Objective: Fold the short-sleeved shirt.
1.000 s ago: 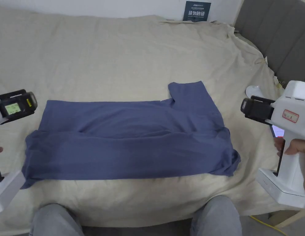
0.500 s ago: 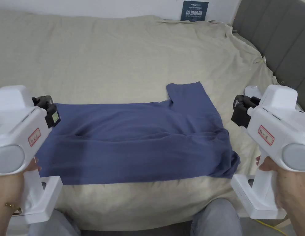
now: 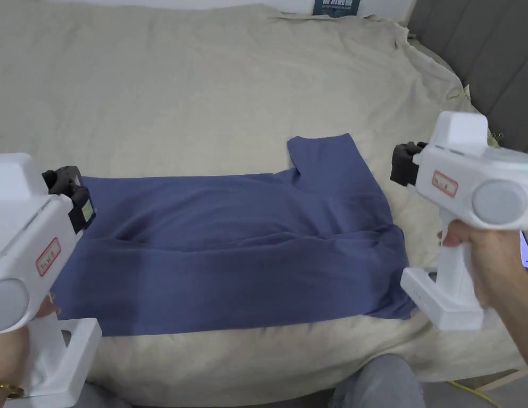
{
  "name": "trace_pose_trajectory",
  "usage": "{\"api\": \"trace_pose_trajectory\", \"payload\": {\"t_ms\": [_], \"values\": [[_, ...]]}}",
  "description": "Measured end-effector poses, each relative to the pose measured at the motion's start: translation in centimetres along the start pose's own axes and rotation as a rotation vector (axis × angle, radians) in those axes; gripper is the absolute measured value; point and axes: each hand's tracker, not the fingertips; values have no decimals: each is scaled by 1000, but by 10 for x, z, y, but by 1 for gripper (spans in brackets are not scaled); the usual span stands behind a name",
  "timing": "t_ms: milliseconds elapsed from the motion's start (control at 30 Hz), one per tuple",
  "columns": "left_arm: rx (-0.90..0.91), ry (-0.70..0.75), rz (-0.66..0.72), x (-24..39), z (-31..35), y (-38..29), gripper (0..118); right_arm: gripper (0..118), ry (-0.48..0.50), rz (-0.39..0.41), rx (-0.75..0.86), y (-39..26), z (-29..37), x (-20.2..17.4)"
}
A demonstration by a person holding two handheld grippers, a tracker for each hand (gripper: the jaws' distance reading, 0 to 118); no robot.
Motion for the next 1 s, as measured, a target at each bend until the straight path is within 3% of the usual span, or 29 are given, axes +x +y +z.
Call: {"api": "trace_pose_trajectory", "payload": {"t_ms": [167,367,400,467,500,533,733,767,800,833,867,933,1000], "values": [[14,-1,9,6,-11,7,0,0,-9,2,-224,32,-91,15],[13,19,7,10,-29,10,0,4,-61,-82,-441,37,-181,27],[12,19,8,10,-32,10,0,15,-75,-98,-475,36,-192,29],[-1,25,0,10,-39,10,0,68,-67,-148,-567,30,-213,34],[-2,33,-6,10,-42,9,0,85,-75,-162,-584,27,-219,35],[-3,43,-8,9,-46,8,0,93,-77,-172,-573,23,-225,36],[-37,71,1,0,-62,2,0,91,-131,-179,-624,3,-254,42],[-41,72,2,-1,-63,2,0,84,-131,-185,-628,0,-256,43],[-46,75,3,-2,-65,1,0,70,-130,-192,-629,-1,-258,43],[-52,78,3,-3,-67,1,0,38,-129,-203,-632,-2,-258,43],[-56,80,1,-3,-68,0,0,21,-130,-212,-632,-3,-259,42],[-65,85,-2,-4,-71,0,0,2,-136,-216,-598,-2,-256,41],[-71,86,-1,-5,-72,-1,0,2,-126,-234,-590,-1,-254,41]]}}
